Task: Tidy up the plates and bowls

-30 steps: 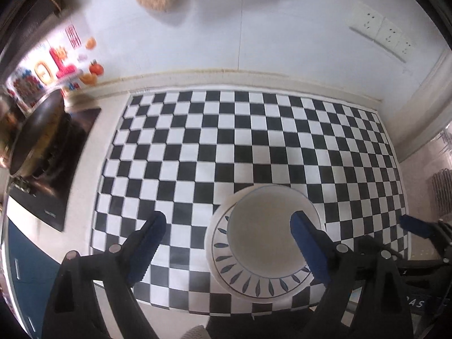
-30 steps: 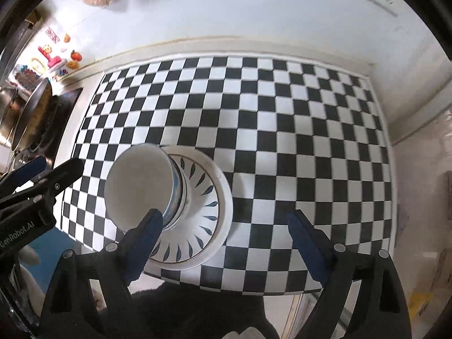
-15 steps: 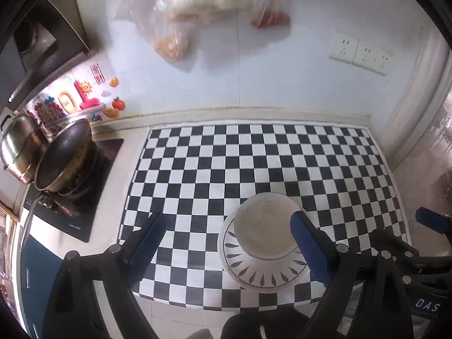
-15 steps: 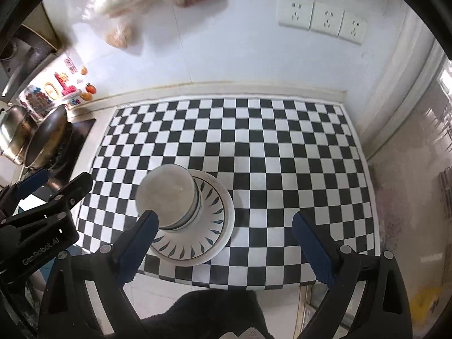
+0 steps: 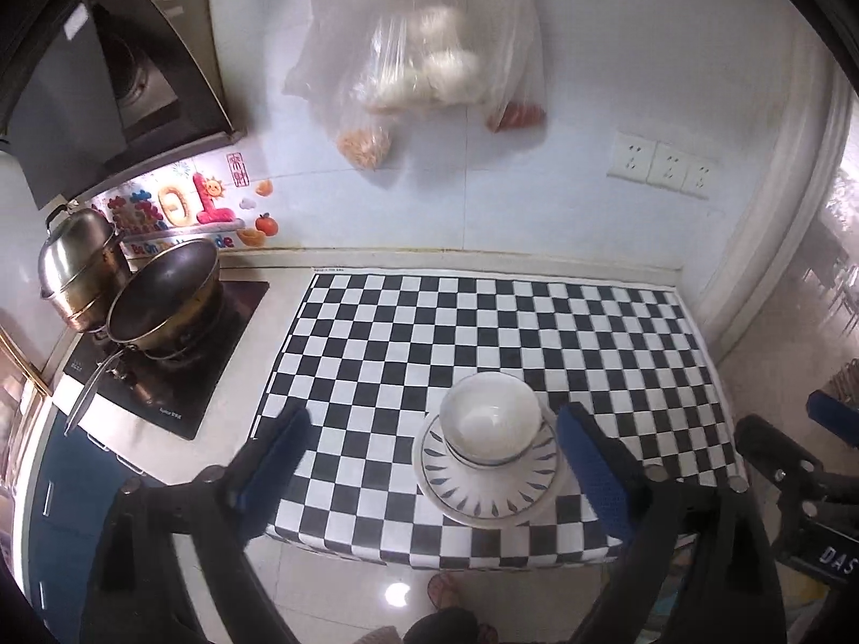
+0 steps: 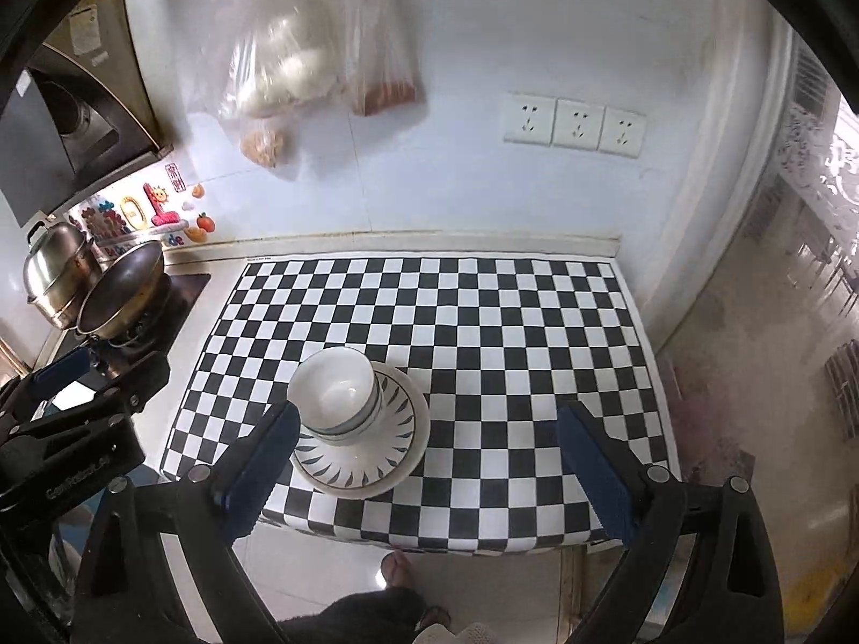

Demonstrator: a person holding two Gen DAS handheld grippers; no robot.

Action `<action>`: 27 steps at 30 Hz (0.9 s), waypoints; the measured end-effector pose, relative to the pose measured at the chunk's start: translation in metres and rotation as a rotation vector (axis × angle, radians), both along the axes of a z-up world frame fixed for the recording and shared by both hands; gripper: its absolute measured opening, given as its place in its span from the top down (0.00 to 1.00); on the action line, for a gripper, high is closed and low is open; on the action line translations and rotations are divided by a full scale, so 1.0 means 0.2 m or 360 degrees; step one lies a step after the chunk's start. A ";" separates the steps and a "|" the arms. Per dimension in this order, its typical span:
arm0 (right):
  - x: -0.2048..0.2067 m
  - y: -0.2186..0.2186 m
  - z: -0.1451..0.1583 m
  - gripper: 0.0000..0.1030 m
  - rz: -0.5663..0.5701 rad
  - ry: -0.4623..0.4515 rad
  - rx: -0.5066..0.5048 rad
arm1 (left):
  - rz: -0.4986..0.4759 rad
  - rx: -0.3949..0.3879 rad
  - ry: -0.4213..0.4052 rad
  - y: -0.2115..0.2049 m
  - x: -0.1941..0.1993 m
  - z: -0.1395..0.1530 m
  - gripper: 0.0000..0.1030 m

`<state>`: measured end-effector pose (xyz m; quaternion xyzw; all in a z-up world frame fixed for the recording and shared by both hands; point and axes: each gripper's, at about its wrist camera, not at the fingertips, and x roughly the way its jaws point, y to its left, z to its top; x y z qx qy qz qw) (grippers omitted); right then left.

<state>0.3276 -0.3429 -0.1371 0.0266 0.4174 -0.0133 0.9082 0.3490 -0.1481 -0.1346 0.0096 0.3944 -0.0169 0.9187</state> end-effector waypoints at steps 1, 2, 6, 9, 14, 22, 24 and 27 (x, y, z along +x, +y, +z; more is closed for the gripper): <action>-0.04 -0.01 0.02 0.04 -0.0003 -0.0013 -0.0003 | 0.0011 0.0005 -0.0015 0.00 -0.04 0.02 0.06; -0.08 -0.01 0.04 0.04 0.0002 -0.0033 -0.0010 | 0.0015 0.0000 -0.0032 -0.01 -0.08 0.04 0.06; -0.25 -0.01 0.11 0.00 0.0025 -0.0081 -0.0018 | 0.0031 0.0010 -0.0067 -0.04 -0.25 0.11 0.06; -0.38 0.00 0.17 0.00 0.0057 -0.0113 -0.0025 | 0.0045 0.0003 -0.0101 -0.05 -0.37 0.16 0.02; -0.58 0.00 0.25 0.00 0.0057 -0.0197 -0.0089 | 0.0076 0.0006 -0.0187 -0.06 -0.55 0.24 0.01; -0.85 0.01 0.33 0.00 0.0026 -0.0264 -0.0101 | 0.0080 0.0037 -0.0284 -0.02 -0.81 0.33 0.01; -0.92 0.02 0.35 0.00 0.0003 -0.0281 -0.0104 | 0.0071 0.0043 -0.0293 0.00 -0.86 0.34 0.01; -1.04 0.06 0.38 0.00 -0.0025 -0.0308 -0.0102 | 0.0044 0.0017 -0.0299 0.05 -0.94 0.35 0.01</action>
